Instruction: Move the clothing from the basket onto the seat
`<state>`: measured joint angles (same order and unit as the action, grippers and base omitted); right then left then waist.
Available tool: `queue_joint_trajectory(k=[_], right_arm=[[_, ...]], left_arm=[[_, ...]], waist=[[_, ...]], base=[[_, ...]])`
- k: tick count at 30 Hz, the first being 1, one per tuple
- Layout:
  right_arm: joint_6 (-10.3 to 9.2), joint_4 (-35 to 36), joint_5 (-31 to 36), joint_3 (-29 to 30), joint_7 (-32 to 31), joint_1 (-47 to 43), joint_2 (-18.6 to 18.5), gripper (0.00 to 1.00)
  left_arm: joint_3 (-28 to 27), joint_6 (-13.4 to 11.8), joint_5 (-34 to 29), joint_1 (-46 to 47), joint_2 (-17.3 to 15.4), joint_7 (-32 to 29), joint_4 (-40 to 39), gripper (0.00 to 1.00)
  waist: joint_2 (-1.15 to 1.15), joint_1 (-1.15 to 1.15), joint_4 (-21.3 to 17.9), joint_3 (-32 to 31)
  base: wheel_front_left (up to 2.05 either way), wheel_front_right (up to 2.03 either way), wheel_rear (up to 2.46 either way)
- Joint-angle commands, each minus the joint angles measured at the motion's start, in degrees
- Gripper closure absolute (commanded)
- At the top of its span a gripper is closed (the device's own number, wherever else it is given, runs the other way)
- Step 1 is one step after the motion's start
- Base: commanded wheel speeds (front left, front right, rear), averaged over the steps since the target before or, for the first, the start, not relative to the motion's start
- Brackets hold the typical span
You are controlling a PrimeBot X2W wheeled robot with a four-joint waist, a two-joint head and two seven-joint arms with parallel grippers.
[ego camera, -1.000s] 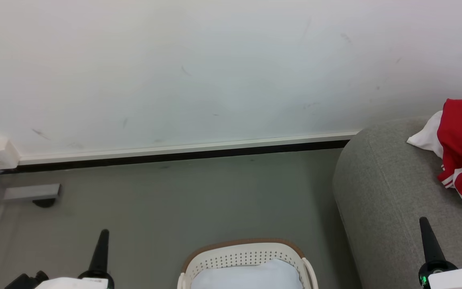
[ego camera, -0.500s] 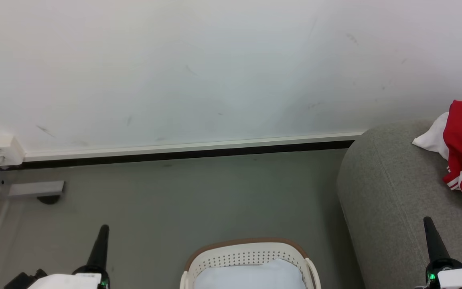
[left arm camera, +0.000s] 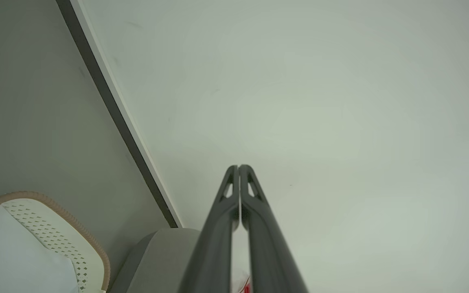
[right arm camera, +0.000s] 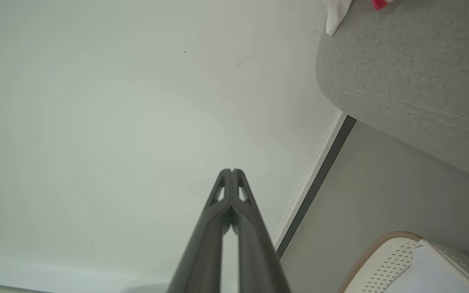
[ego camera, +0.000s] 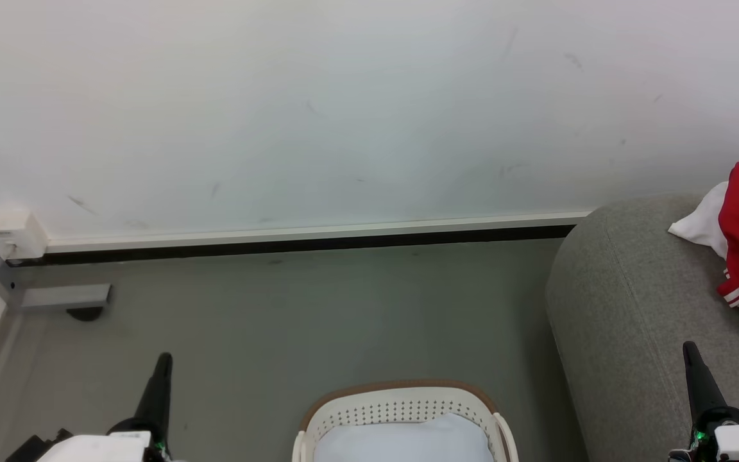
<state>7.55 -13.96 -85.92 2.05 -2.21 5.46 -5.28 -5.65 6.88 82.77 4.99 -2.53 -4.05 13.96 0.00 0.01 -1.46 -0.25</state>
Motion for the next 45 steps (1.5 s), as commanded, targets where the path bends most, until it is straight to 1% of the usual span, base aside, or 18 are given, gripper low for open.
queue_joint_trajectory(k=[1, 24, 45], right_arm=[[-0.10, -0.02, -1.01, 0.36, -0.29, 0.76, 0.02, 1.00], [-0.12, -0.37, -8.93, 2.30, -2.60, 1.32, 0.67, 1.00], [-0.12, -0.38, -8.47, 2.49, -2.75, 1.21, 0.77, 1.00]], left_arm=[[-0.40, 0.26, 0.97, 0.95, -0.51, -0.41, -0.07, 1.00], [-1.15, 0.81, 10.06, 2.03, -0.56, -2.82, 0.56, 1.00], [-1.12, 0.81, 9.91, 1.98, -0.53, -2.81, 0.55, 1.00]], waist=[[0.00, 0.00, 0.07, 0.01], [0.00, -0.01, 1.46, 0.26], [0.00, -0.01, 1.46, 0.26]], base=[[0.00, 0.00, 0.00], [0.00, 0.00, 0.00], [0.00, 0.00, 0.00]])
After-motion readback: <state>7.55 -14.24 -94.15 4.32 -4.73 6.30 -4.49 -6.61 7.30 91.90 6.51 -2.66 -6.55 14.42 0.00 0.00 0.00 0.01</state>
